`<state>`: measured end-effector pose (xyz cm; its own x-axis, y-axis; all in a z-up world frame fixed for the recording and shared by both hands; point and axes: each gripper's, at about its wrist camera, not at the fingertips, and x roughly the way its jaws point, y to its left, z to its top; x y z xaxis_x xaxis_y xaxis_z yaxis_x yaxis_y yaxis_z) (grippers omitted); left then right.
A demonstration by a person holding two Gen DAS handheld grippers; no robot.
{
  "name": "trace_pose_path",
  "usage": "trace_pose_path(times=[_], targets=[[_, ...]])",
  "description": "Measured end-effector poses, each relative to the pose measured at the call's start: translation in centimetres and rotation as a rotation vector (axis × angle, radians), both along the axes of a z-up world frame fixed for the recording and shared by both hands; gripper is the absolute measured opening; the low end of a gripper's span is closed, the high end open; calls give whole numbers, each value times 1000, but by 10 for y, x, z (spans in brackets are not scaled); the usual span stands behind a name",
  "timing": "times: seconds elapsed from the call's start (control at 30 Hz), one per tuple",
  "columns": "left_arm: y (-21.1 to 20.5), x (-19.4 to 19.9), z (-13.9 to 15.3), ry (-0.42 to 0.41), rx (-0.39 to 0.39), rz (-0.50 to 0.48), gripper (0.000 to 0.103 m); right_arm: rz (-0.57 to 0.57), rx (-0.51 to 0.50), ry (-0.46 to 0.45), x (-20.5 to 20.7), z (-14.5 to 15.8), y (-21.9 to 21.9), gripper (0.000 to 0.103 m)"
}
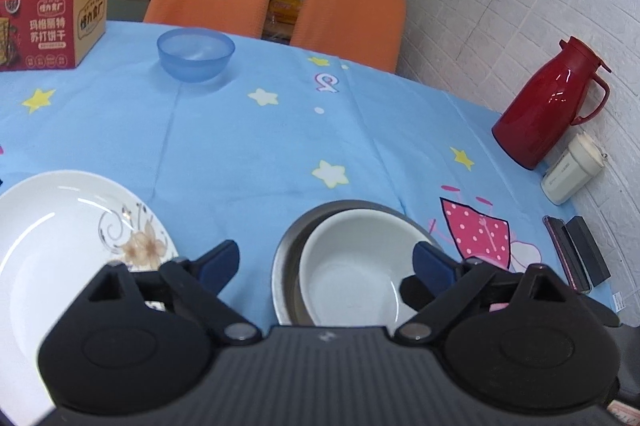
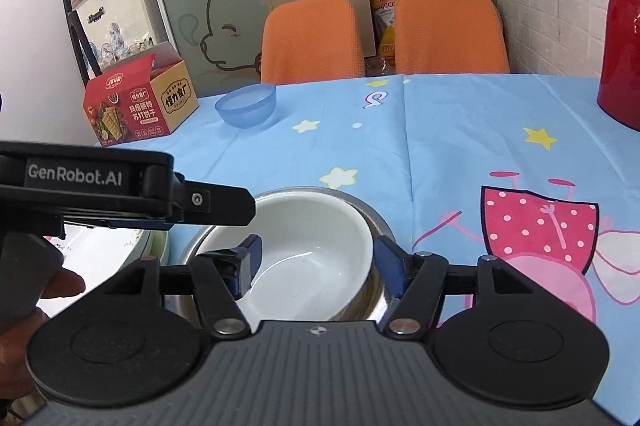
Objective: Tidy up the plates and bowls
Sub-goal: 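Open the left tool to release the white bowl and withdraw, then grasp the rim of the translucent blue bowl with the left tool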
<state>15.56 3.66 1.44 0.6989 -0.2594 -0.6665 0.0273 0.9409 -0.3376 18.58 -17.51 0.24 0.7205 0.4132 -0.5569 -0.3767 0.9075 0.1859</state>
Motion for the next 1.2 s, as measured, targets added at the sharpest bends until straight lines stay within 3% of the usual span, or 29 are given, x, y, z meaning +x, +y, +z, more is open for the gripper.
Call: trace_pose_path(times=[0.1,0.27,0.67,0.9,1.2], targets=[[5,-1,-1,3,2,8,94,-45,-16,-54,-13,5,-5,103],[12,-2,-2,4,12,14,94,-98,50,-74,-27,9,-17,103],[28,2,4,-9,6,25,94,-124,83,-34,-26,6,-13,103],[53,25,11,-9,19,47,94,-77,104,26,4,17,-1,103],[126,80,29,-40,35,174,94,76,0,18,82,47,51,103]])
